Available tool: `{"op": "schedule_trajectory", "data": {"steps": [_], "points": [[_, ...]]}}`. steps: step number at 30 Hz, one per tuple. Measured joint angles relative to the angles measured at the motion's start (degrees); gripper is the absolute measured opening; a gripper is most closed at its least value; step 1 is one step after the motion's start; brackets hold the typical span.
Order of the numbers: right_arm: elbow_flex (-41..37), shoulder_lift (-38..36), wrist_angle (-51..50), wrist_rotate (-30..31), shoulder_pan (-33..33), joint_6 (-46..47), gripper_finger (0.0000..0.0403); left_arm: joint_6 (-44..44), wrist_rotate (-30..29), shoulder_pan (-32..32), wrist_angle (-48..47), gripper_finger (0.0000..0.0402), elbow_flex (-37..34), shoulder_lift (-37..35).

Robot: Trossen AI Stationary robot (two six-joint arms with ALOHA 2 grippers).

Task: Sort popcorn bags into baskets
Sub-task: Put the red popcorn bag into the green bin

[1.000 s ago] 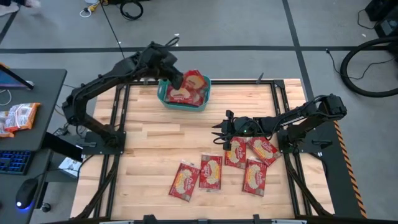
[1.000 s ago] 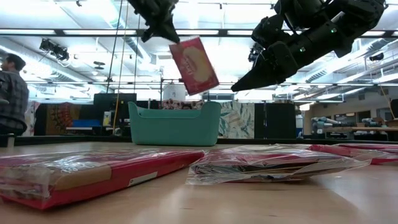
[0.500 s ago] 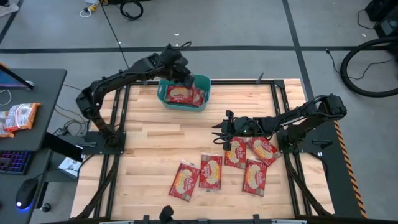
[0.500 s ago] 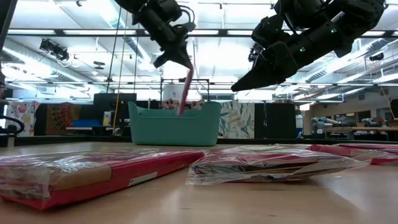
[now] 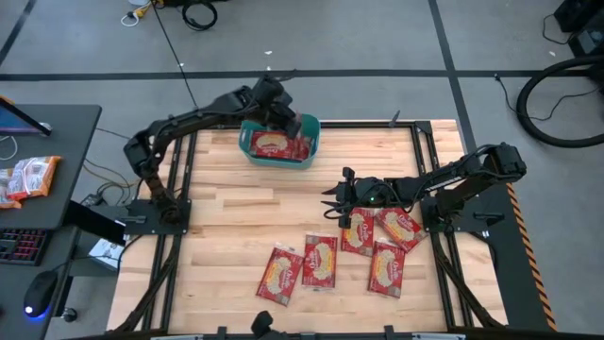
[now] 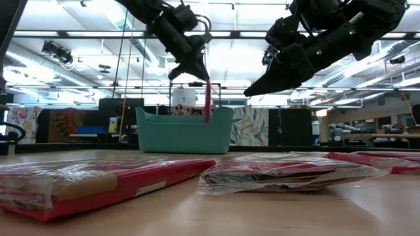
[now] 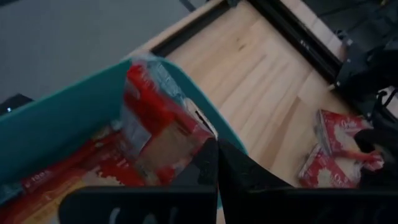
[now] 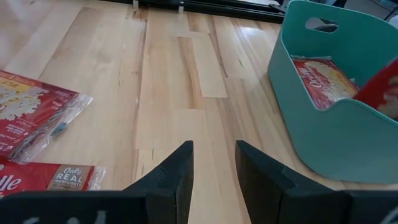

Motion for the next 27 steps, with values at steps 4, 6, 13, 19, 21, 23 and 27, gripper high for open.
{"op": "schedule_trajectory", "data": {"steps": [4, 6, 13, 19, 21, 23, 27], "points": [[0.0, 0.0, -0.1, -0.1, 0.0, 0.0, 0.0124, 0.1, 0.4, 0.0, -0.6, 0.0001, -0.1, 0.6], [0.0, 0.0, -0.3, -0.1, 0.0, 0.0, 0.0124, 0.6, 0.1, 0.1, -1.0, 0.0002, 0.0, 0.4], [0.0, 0.0, -0.6, -0.1, 0.0, 0.1, 0.0124, 4.1, -4.6, 1.0, -9.3, 0.0002, 0.0, -0.6], [0.0, 0.0, -0.6, -0.2, 0.0, 0.2, 0.0124, 7.4, -13.9, 1.4, -16.8, 0.0003, 0.0, -0.6], [0.0, 0.0, -0.6, -0.2, 0.0, 0.4, 0.0124, 7.5, -15.1, 2.0, -18.3, 0.0003, 0.0, -0.6], [0.0, 0.0, -0.6, -0.2, 0.0, 0.4, 0.0124, 7.1, -15.3, 2.6, -20.2, 0.0003, 0.0, -0.5], [0.0, 0.0, -0.6, -0.2, 0.0, 0.4, 0.0124, 5.5, -15.8, 3.8, -22.3, 0.0004, 0.0, 0.1]]}}
